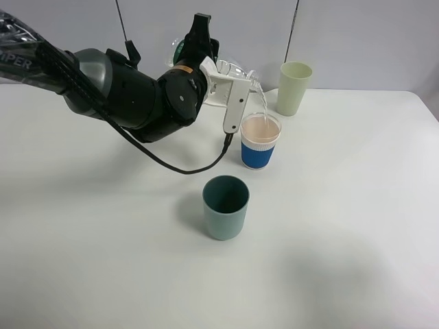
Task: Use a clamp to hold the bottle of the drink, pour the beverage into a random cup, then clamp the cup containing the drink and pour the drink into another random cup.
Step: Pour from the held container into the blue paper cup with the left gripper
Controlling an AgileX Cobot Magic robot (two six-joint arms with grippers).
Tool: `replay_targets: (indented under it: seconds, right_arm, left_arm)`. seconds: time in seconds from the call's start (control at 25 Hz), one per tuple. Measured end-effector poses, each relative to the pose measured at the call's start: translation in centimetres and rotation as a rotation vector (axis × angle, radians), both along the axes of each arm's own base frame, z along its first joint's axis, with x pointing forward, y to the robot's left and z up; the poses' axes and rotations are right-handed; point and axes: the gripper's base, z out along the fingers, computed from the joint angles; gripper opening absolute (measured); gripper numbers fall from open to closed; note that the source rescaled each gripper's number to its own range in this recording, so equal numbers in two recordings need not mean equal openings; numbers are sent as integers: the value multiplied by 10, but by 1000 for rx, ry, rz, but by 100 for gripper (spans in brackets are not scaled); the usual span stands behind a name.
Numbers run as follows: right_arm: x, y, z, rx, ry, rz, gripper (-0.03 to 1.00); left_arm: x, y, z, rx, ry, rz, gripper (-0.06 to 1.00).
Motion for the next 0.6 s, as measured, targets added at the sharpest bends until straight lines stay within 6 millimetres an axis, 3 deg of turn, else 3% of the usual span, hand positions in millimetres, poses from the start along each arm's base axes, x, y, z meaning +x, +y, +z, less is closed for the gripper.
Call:
replay_targets:
  seconds: [0.6]
  right_arm:
    - [0,0,0,0,0,0,70]
  left_arm:
    - [0,0,3,19,-31,3,2]
